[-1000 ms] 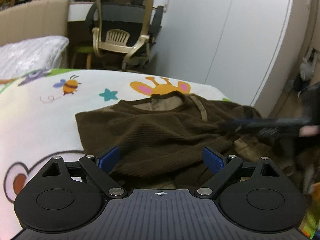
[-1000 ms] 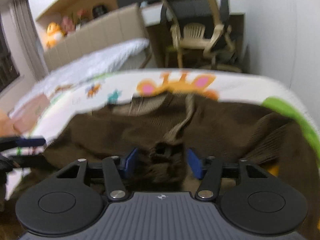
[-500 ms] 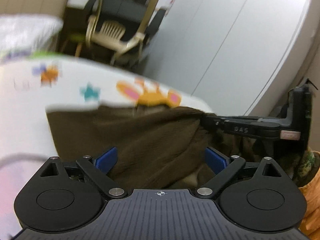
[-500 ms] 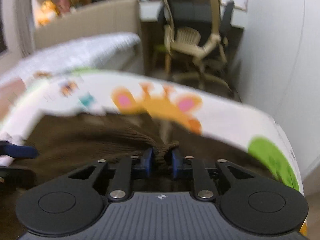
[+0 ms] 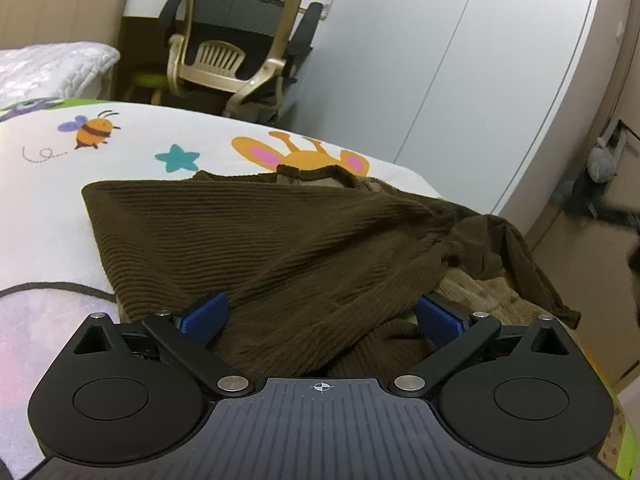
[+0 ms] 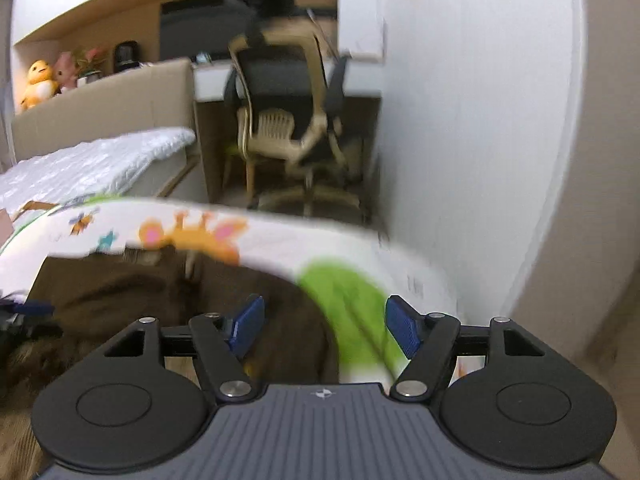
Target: Fold clothes
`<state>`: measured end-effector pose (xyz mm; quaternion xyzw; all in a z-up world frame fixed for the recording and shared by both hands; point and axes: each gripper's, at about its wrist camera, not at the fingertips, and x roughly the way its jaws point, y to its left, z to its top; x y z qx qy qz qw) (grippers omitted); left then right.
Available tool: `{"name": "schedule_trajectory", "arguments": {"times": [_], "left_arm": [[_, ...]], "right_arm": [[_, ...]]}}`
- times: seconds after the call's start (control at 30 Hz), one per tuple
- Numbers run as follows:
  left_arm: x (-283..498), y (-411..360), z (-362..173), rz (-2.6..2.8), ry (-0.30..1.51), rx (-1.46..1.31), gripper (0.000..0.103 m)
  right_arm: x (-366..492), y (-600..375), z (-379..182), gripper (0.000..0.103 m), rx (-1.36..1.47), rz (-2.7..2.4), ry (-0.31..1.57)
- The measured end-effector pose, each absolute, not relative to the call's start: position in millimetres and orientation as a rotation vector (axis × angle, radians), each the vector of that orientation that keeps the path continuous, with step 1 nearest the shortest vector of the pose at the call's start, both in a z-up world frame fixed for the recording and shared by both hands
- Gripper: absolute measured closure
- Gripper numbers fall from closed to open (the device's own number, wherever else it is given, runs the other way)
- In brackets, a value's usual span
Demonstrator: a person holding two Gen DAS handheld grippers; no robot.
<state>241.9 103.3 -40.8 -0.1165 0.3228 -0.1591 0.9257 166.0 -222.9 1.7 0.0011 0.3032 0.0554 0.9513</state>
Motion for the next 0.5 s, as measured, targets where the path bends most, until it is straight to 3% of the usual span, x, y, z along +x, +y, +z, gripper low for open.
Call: {"name": "schedule_trajectory", "arguments": {"times": [0.17, 0.2, 0.23, 0.27, 0.3, 0.5], "left_arm": [[243, 103, -41, -0.325, 0.660, -0.243, 0.000], [243, 103, -41, -0.326, 0.660, -0.249, 0.000], [243, 104, -41, -0.326, 0.660, -0.252, 0.000], [243, 104, -41, -0.326, 0.659, -0.252, 0.000], [243, 103, -41, -0.325, 0.659, -0.250, 0.000], [242, 103, -42, -0.322, 0.652, -0.253, 0.000]], "right_arm": [[150, -227, -49, 0.036, 0.089, 0.145, 0.769], [148, -224, -57, 0.044, 0.105, 0.158, 0.790], [147, -217, -61, 0.047, 0.091, 0.168, 0.790], [146, -209, -61, 0.062, 0.055, 0.173, 0.776], [148, -201, -59, 0.083, 0.028, 0.191, 0.766], [164, -184, 15, 0.086, -0.004, 0.235, 0.547]]}}
